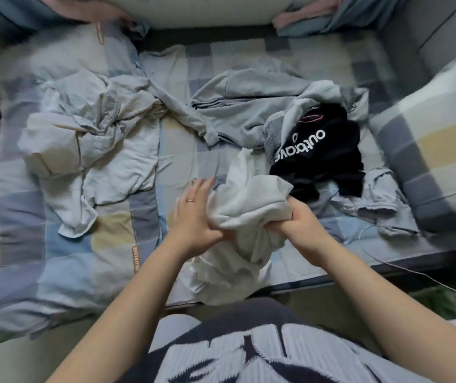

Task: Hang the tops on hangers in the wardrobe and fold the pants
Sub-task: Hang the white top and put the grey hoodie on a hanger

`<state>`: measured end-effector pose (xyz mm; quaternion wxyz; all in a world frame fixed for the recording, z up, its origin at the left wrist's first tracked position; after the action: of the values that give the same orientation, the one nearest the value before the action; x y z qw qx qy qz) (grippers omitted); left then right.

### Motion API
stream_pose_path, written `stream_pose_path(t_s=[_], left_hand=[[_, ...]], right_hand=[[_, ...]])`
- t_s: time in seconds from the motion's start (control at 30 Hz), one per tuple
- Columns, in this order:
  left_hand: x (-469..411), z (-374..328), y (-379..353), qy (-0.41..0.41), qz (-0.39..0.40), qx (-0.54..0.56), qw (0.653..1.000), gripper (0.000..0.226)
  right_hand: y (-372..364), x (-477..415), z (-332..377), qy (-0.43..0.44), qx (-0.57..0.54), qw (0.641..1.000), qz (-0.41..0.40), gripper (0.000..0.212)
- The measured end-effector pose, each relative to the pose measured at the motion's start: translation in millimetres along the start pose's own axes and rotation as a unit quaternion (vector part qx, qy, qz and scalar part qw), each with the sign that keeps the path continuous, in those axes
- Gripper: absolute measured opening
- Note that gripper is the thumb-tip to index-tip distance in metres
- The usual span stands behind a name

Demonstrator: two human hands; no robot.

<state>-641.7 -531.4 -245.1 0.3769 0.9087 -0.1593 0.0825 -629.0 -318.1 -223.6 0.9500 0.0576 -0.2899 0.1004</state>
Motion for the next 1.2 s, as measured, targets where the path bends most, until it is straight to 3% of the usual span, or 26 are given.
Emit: stream_pose_path(t_s=[0.07, 0.13, 0.23, 0.33, 0.4, 0.5, 0.63, 0.7, 0.9, 0.97, 1.03, 1.1, 1.2], left_hand=[[4.5, -34.4, 1.7, -0.07, 0.067, 0.05, 0.994, 0.109], [11.5, -52.6, 5.9, -0.102, 0.107, 0.065, 0.987, 0.076], [25.0, -75.1, 24.7, -0.191, 0.088, 0.011, 0.978, 0.028], [48.4, -101.1, 36.8, -0.301, 0.095, 0.064, 0.947, 0.009], [71.8, -121.9, 36.0, -0.35, 0.106, 0.083, 0.927, 0.025], [113.4, -155.0, 23.7, -0.383, 0.14, 0.169, 0.897, 0.03], [165.8, -199.2, 5.9, -0.415, 0.179, 0.221, 0.864, 0.023], [193.9, -226.3, -6.9, -0.443, 0.211, 0.216, 0.844, 0.019], [333.9, -298.3, -73.5, -0.541, 0.37, 0.177, 0.735, 0.016], [387.1, -311.2, -96.4, -0.553, 0.422, 0.168, 0.698, 0.017], [436.5, -321.6, -115.3, -0.562, 0.469, 0.164, 0.661, 0.018], [481.7, -331.9, -130.1, -0.573, 0.507, 0.16, 0.623, 0.022], [542.8, -351.8, -147.5, -0.594, 0.549, 0.16, 0.565, 0.025]], right_hand=[[-3.5, 33.3, 16.3, 0.039, -0.008, 0.999, -0.032, 0.038], [-10.7, 67.2, 26.4, 0.082, -0.036, 0.992, -0.09, 0.037], [-23.8, 119.0, 22.8, 0.132, -0.094, 0.968, -0.193, 0.03], [-39.8, 175.3, -2.5, 0.153, -0.151, 0.929, -0.301, 0.033], [-54.2, 211.0, -20.1, 0.15, -0.174, 0.905, -0.359, 0.033], [-71.3, 259.5, -41.7, 0.134, -0.203, 0.874, -0.42, 0.022], [-82.7, 329.8, -59.6, 0.098, -0.155, 0.84, -0.511, 0.045], [-85.4, 365.7, -71.7, 0.094, -0.12, 0.822, -0.548, 0.04], [-97.5, 495.7, -123.5, 0.105, -0.109, 0.758, -0.635, 0.035], [-104.8, 539.0, -140.5, 0.109, -0.129, 0.734, -0.658, 0.053], [-111.6, 578.7, -150.7, 0.117, -0.119, 0.729, -0.664, 0.079], [-115.3, 611.6, -158.1, 0.099, -0.082, 0.752, -0.647, 0.086], [-118.2, 659.5, -174.2, 0.065, -0.081, 0.775, -0.623, 0.05]])
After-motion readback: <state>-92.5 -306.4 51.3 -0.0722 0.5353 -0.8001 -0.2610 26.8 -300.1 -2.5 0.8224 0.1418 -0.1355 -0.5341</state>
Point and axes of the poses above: each hand's wrist, its own x-axis away from the middle knuckle, its own y-axis out of the back of the hand, z = x × y, the point moved 8 cm from there along -x, towards the middle knuckle, and after that the axes turned 4 degrees about -y, right-handed, at the moved point
